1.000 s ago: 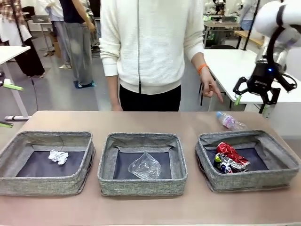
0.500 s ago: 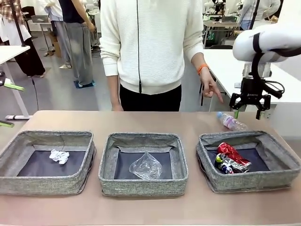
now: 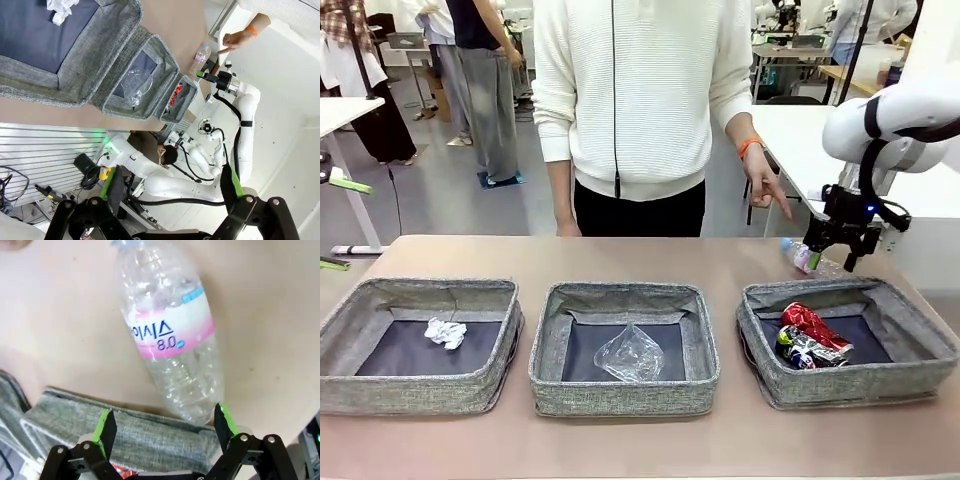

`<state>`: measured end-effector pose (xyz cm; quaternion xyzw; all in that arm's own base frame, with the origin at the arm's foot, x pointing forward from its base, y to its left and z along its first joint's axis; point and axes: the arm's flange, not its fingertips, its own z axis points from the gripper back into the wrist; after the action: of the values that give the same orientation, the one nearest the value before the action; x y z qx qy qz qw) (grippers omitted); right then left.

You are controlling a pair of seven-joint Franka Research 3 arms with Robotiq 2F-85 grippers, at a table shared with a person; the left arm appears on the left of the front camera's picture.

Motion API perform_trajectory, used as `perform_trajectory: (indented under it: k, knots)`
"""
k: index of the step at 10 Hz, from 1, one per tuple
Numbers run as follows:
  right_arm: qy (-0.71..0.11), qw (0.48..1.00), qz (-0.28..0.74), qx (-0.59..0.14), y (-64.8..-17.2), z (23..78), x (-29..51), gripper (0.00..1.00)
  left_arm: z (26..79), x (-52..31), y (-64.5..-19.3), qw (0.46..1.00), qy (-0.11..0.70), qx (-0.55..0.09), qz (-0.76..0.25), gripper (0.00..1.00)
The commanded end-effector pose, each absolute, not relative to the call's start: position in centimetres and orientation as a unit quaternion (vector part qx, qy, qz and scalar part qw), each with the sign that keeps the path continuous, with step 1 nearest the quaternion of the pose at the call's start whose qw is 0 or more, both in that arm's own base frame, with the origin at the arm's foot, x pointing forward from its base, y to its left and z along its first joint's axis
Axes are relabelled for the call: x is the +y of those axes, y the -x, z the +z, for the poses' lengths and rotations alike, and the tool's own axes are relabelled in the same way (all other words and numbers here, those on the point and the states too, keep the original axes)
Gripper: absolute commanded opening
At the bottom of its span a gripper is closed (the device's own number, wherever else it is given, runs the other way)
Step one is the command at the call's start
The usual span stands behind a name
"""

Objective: Sort the waste into the appropriate baskets.
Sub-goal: Pick up the waste item pointed out by the person.

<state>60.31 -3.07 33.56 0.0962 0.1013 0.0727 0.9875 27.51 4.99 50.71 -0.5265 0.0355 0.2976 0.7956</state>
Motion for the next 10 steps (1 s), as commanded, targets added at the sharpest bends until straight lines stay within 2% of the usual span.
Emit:
perform_trajectory:
  k: [1, 3, 9, 10]
  knots:
    - [-0.105, 0.989, 0.084, 0.070, -60.2, 32.3, -2.1, 1.00, 50.9, 5.2, -27.4, 0.796, 0.532, 0.033, 0.288, 1.00]
    - [-0.108, 0.992, 0.050, 0.050, -61.4, 31.4, -0.7, 1.00, 50.9, 5.2, -27.4, 0.796, 0.532, 0.033, 0.288, 1.00]
    - [-0.122, 0.989, 0.014, 0.080, -62.1, 30.4, -0.3, 1.00, 50.9, 5.2, -27.4, 0.796, 0.532, 0.033, 0.288, 1.00]
    - [-0.126, 0.989, 0.015, 0.081, -62.1, 30.3, -0.3, 0.88, 50.9, 5.2, -27.4, 0.796, 0.532, 0.033, 0.288, 1.00]
